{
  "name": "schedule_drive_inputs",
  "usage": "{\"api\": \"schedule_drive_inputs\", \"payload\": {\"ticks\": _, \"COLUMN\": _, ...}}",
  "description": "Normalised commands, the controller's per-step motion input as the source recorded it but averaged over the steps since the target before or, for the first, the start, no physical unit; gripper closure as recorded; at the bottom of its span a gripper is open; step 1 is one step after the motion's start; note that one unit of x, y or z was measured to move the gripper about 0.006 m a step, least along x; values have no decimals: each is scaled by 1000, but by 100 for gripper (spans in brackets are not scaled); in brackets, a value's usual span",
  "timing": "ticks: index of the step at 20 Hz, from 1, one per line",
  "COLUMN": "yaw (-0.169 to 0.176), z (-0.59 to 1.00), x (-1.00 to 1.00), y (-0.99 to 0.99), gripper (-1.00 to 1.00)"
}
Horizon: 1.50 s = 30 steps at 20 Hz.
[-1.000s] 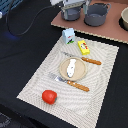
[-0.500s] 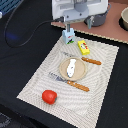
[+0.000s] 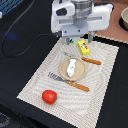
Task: Interact with the objects in diverse but meaningful ways.
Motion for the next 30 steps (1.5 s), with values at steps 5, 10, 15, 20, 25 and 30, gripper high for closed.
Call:
{"api": "schedule_drive_inputs", "payload": {"ticks": 5, "yaw": -35, "z": -233, "x": 97, "y": -249, "gripper": -100}}
{"api": "schedule_drive_inputs", "payload": {"ticks": 10, "yaw": -51, "z": -254, "x": 78, "y": -339, "gripper": -100}}
{"api": "schedule_drive_inputs", "payload": {"ticks": 15, "yaw": -54, "z": -258, "x": 121, "y": -362, "gripper": -100}}
{"api": "schedule_drive_inputs", "payload": {"ticks": 20, "yaw": -64, "z": -208, "x": 200, "y": -310, "gripper": -100}}
{"api": "schedule_drive_inputs", "payload": {"ticks": 25, "yaw": -85, "z": 0, "x": 606, "y": -9, "gripper": -100}}
{"api": "schedule_drive_inputs", "payload": {"ticks": 30, "yaw": -94, "z": 0, "x": 571, "y": 0, "gripper": -100}}
